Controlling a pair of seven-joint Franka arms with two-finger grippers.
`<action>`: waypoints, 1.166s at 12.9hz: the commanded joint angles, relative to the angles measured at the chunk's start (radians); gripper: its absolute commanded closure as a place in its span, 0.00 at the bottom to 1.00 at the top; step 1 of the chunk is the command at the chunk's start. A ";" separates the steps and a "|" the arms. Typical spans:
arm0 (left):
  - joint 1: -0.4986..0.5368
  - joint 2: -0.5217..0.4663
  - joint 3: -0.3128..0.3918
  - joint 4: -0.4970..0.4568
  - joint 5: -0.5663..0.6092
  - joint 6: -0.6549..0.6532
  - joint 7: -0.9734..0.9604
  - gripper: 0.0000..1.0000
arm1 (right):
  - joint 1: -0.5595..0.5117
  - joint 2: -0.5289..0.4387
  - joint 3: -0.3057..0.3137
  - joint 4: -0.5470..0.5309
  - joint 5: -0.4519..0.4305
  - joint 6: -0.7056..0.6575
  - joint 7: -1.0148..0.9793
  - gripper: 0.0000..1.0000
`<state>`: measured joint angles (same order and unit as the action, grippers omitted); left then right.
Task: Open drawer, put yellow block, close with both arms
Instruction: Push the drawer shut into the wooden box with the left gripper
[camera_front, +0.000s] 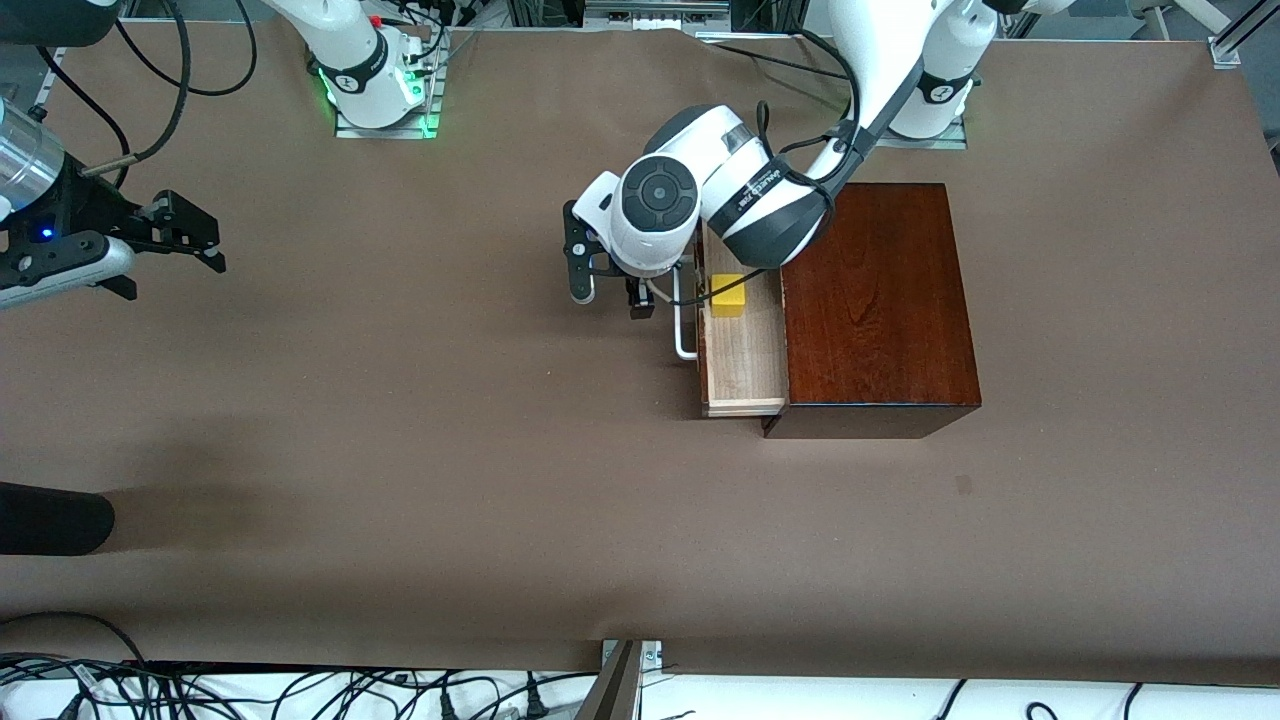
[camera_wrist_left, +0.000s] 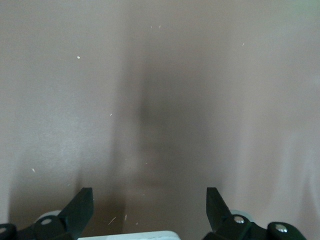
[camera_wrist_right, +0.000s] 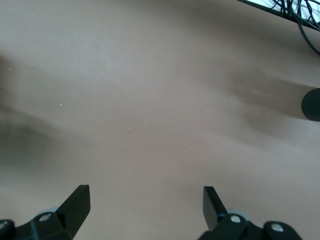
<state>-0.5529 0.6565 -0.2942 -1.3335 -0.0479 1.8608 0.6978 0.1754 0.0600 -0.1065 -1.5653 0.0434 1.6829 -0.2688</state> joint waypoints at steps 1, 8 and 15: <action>-0.028 0.027 0.006 0.011 0.113 -0.009 0.043 0.00 | -0.008 -0.014 0.013 0.002 -0.014 -0.005 0.055 0.00; -0.044 0.037 0.007 -0.024 0.333 -0.122 0.045 0.00 | -0.013 -0.008 0.007 0.002 0.000 -0.009 0.109 0.00; -0.027 0.037 0.030 -0.027 0.385 -0.322 0.046 0.00 | -0.010 -0.009 0.013 0.002 -0.014 -0.045 0.108 0.00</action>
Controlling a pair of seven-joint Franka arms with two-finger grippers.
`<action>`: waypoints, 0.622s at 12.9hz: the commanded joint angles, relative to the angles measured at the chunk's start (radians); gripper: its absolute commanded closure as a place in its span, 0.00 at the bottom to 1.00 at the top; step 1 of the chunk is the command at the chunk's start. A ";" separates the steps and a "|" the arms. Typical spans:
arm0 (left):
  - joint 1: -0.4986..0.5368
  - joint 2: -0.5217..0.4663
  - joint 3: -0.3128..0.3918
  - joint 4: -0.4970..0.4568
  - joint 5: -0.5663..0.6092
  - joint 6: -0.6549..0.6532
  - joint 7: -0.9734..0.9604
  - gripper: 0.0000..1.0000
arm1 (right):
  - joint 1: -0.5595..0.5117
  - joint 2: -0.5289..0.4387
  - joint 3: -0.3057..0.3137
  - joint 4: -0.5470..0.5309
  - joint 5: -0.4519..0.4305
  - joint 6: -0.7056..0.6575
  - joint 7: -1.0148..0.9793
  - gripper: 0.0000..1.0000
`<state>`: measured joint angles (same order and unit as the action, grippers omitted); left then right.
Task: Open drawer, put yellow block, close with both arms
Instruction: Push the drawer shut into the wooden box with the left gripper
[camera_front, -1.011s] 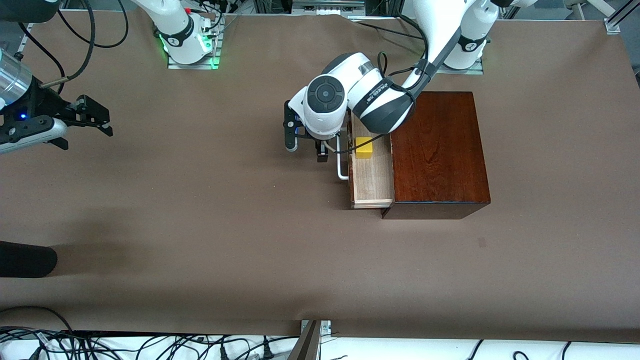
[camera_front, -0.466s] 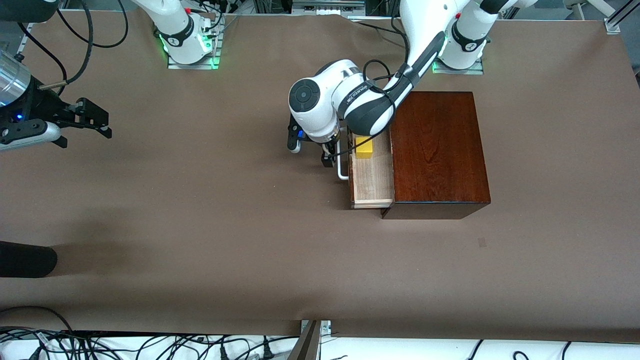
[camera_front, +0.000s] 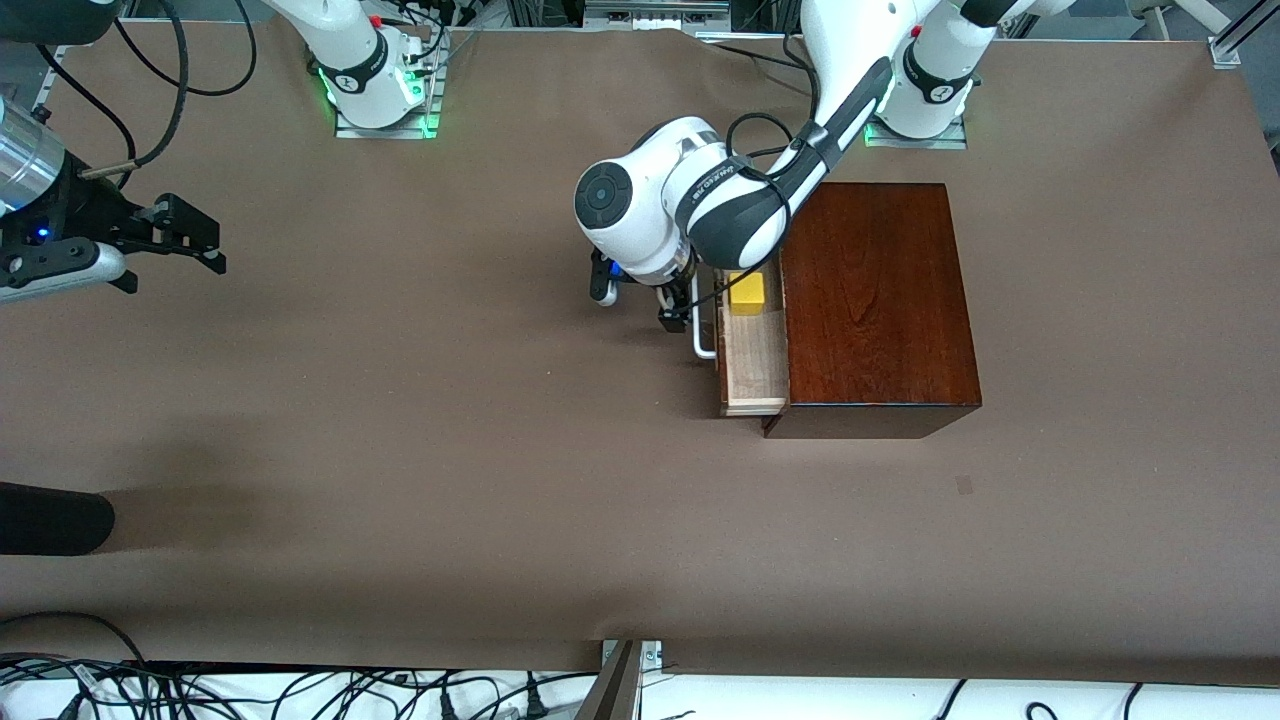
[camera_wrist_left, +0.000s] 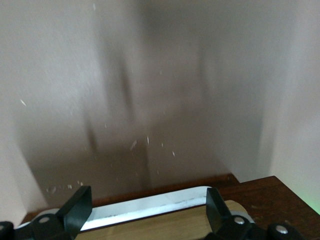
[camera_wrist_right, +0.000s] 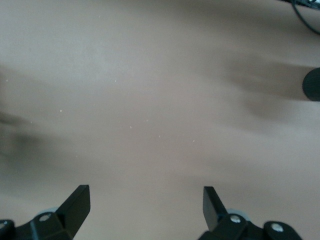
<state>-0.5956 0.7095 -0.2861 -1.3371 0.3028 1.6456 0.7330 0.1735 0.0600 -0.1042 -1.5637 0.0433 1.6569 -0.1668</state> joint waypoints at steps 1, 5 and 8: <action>0.026 -0.016 0.022 -0.024 0.035 -0.130 0.011 0.00 | -0.008 -0.008 0.011 0.001 -0.014 -0.016 0.009 0.00; 0.056 -0.015 0.028 -0.027 0.035 -0.155 0.011 0.00 | -0.008 -0.009 0.011 0.001 -0.005 -0.025 0.010 0.00; 0.059 -0.016 0.030 -0.028 0.036 -0.184 0.011 0.00 | -0.008 -0.008 0.011 0.001 -0.003 -0.025 0.012 0.00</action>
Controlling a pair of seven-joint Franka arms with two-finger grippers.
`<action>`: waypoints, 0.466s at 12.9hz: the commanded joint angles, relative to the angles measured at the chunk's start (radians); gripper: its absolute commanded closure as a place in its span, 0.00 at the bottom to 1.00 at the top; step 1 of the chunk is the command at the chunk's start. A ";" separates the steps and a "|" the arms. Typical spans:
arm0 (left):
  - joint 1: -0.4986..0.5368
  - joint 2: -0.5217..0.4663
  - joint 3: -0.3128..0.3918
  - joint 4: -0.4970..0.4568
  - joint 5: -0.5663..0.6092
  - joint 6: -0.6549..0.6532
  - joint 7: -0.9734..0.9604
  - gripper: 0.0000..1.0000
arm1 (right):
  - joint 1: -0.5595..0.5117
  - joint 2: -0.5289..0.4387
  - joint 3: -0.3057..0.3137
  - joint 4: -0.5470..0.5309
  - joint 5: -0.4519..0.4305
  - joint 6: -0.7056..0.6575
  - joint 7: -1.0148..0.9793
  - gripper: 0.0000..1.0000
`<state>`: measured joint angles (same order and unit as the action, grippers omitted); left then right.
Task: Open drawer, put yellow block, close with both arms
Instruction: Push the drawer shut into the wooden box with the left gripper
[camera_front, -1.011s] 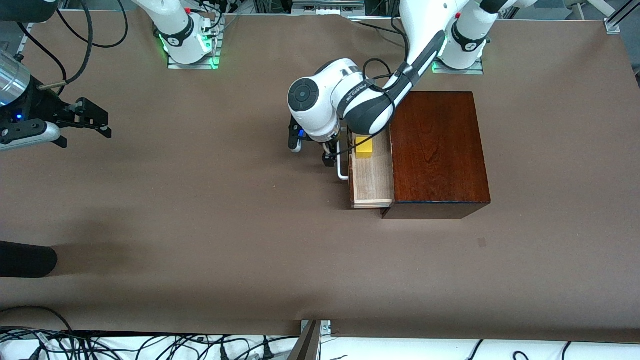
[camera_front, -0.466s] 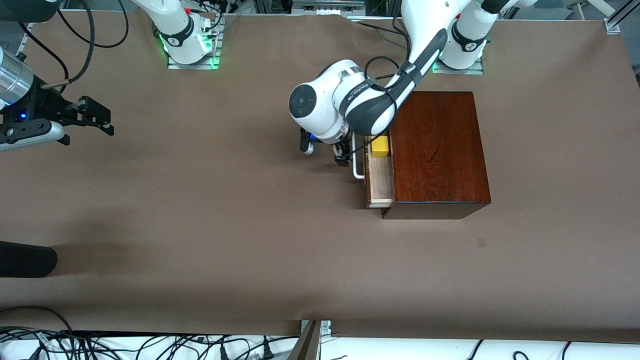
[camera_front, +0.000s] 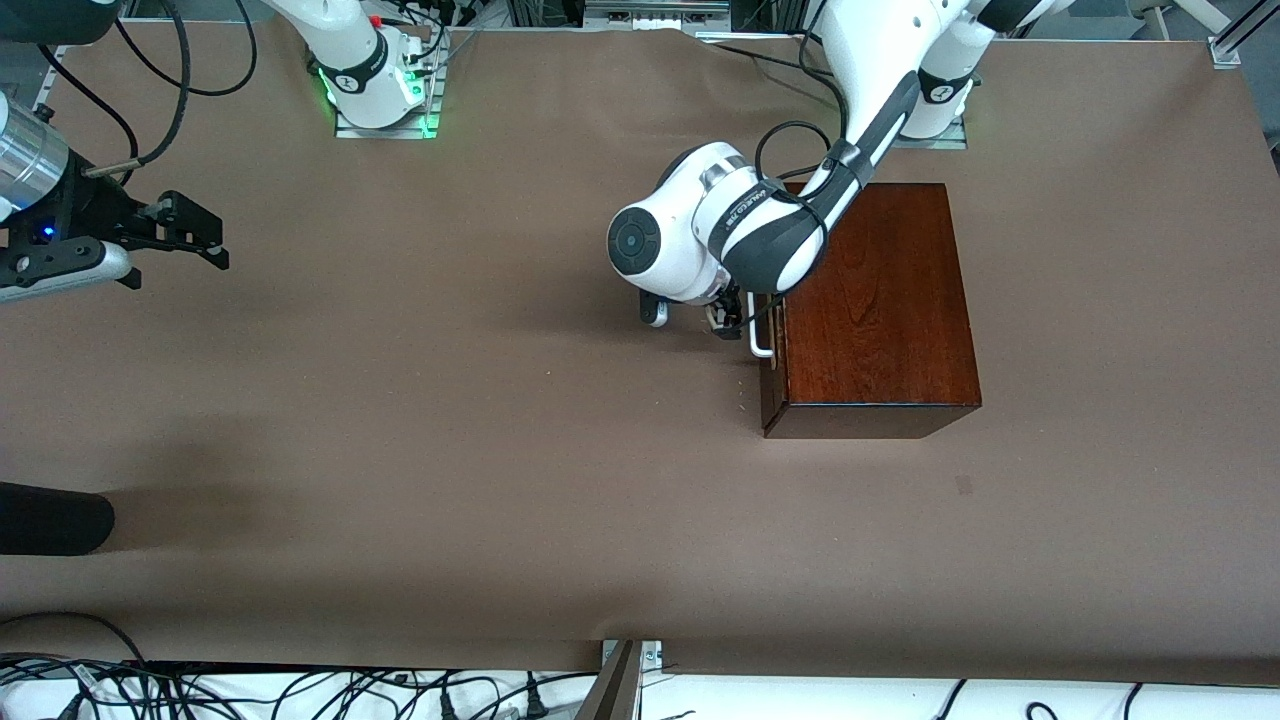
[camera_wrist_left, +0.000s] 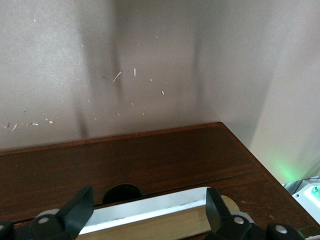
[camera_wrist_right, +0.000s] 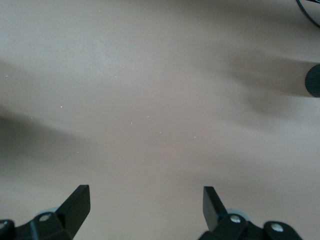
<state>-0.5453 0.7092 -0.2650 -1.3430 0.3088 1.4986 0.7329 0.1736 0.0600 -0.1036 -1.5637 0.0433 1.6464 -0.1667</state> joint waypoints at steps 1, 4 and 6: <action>0.011 -0.017 0.009 -0.022 0.030 -0.040 0.011 0.00 | -0.008 -0.009 0.010 0.001 -0.003 -0.016 0.012 0.00; 0.010 -0.019 0.009 -0.015 0.029 -0.038 0.008 0.00 | -0.008 -0.009 0.010 -0.001 -0.003 -0.016 0.012 0.00; 0.005 -0.036 0.007 -0.002 0.027 -0.032 0.000 0.00 | -0.008 -0.009 0.010 -0.001 -0.003 -0.016 0.010 0.00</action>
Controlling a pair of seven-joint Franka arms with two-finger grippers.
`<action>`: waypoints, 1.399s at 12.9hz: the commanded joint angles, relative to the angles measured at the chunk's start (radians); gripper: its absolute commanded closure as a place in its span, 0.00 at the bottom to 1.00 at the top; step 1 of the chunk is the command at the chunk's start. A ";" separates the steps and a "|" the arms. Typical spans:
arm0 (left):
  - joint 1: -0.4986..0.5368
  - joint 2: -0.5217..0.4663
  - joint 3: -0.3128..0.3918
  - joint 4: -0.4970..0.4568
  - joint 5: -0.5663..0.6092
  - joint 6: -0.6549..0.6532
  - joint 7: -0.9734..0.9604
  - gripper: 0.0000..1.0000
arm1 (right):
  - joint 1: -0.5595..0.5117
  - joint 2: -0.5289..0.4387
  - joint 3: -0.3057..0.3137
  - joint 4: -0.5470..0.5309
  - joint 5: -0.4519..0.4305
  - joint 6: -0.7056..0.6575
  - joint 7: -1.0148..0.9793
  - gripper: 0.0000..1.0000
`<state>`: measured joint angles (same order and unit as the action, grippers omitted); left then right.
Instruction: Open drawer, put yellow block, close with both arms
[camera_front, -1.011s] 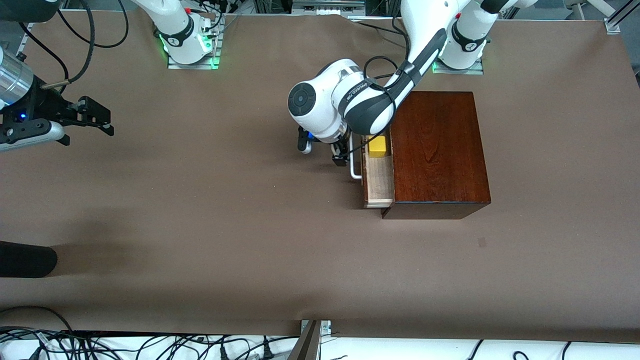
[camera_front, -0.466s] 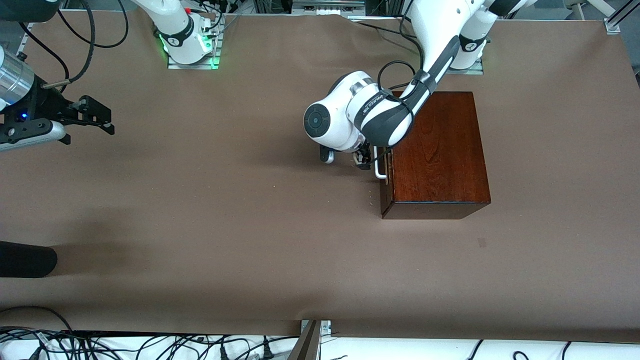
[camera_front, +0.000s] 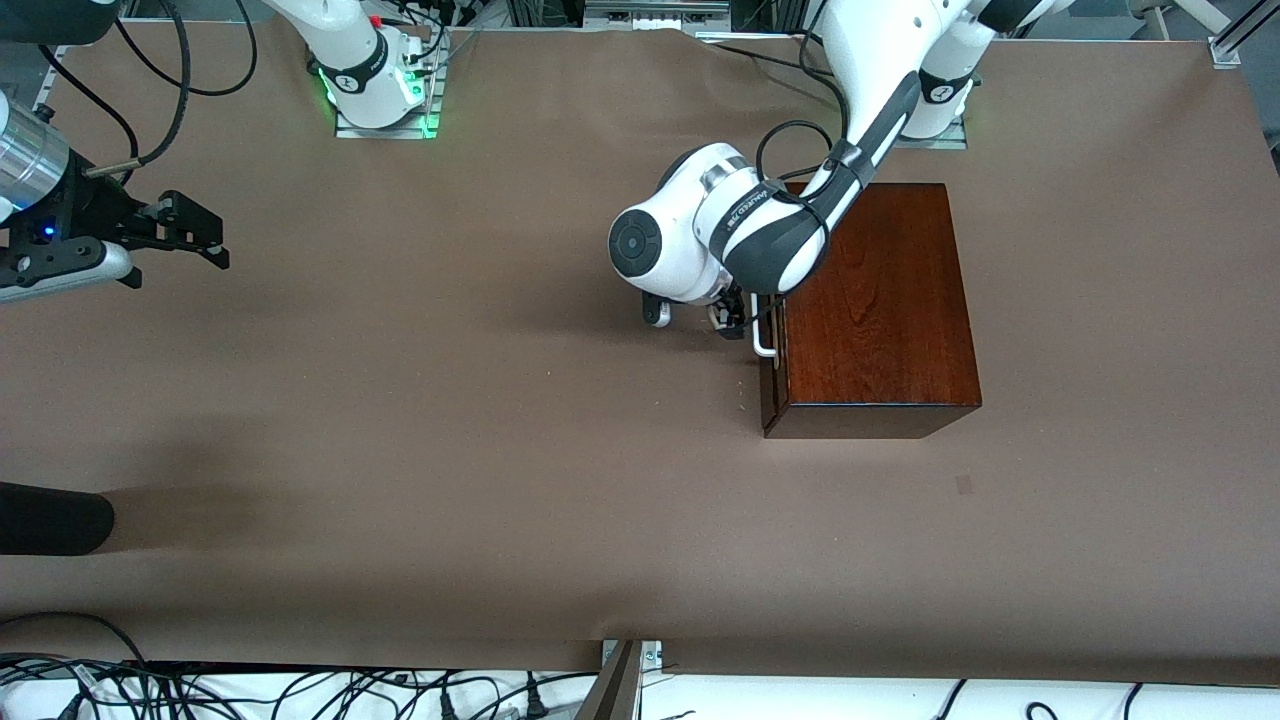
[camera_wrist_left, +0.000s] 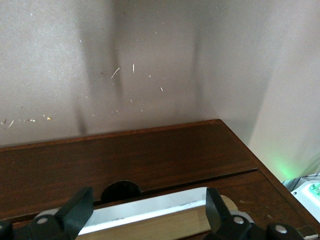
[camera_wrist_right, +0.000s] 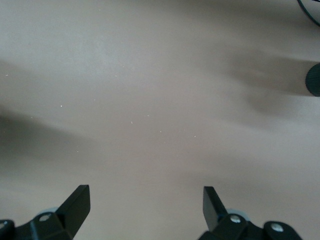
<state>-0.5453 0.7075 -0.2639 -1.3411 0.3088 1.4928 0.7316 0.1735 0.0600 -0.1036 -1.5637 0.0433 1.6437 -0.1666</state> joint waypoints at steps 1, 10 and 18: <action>0.007 -0.052 0.003 0.003 0.015 -0.026 -0.001 0.00 | -0.008 -0.009 0.010 -0.001 -0.003 -0.013 0.012 0.00; 0.203 -0.194 0.002 0.204 0.012 -0.048 0.011 0.00 | -0.008 -0.009 0.010 -0.001 -0.003 -0.015 0.012 0.00; 0.327 -0.482 0.239 0.024 -0.247 0.139 -0.241 0.00 | -0.008 -0.009 0.010 -0.001 -0.003 -0.013 0.012 0.00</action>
<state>-0.2380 0.3453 -0.0692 -1.1497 0.1637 1.5472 0.6341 0.1736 0.0600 -0.1033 -1.5640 0.0433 1.6420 -0.1664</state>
